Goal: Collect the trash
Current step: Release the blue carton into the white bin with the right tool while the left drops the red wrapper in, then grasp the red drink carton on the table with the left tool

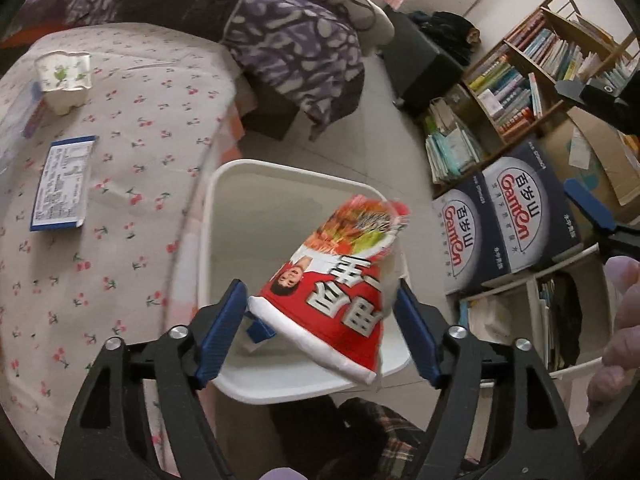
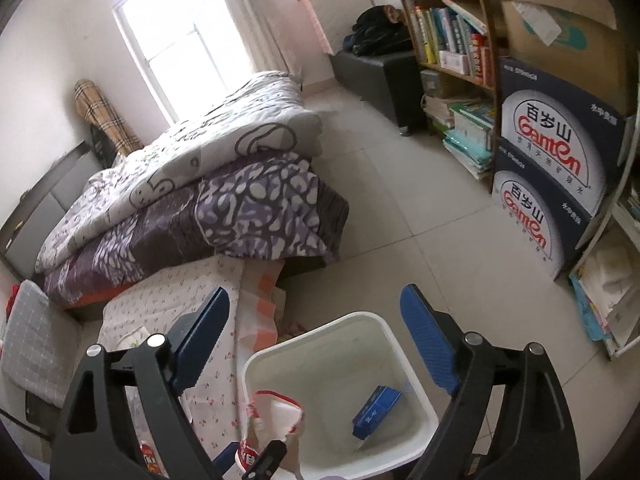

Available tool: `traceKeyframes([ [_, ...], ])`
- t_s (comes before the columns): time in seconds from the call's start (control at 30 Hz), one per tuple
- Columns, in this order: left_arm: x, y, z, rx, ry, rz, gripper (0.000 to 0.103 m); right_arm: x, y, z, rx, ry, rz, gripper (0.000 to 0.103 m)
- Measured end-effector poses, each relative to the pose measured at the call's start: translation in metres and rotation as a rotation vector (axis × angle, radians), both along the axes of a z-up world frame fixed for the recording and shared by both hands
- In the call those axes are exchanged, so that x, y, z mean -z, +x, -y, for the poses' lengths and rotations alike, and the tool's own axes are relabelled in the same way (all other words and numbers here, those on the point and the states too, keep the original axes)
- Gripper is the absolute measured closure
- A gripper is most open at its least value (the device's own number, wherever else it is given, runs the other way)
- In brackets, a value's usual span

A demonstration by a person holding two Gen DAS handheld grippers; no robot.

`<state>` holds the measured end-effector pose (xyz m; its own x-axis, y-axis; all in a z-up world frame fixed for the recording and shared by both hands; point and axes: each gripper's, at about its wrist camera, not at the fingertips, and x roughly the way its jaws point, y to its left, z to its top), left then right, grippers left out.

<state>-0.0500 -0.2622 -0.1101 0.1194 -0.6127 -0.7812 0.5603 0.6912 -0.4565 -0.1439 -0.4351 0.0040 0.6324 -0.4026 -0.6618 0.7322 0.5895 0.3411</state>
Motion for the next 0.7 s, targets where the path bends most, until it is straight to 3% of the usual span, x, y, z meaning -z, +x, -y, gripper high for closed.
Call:
traceKeyframes([
  [0.23,0.001,0.005,-0.019,-0.034,0.056,0.044,0.017,0.003,0.009,-0.009,-0.023,-0.003,-0.023,0.015],
  [0.47,-0.007,0.025,-0.065,-0.162,0.118,0.142,0.016,0.01,0.036,-0.046,-0.118,-0.05,-0.083,0.014],
  [0.7,-0.017,0.052,-0.116,-0.3,0.181,0.189,0.015,0.02,0.064,-0.087,-0.219,-0.05,-0.113,0.014],
])
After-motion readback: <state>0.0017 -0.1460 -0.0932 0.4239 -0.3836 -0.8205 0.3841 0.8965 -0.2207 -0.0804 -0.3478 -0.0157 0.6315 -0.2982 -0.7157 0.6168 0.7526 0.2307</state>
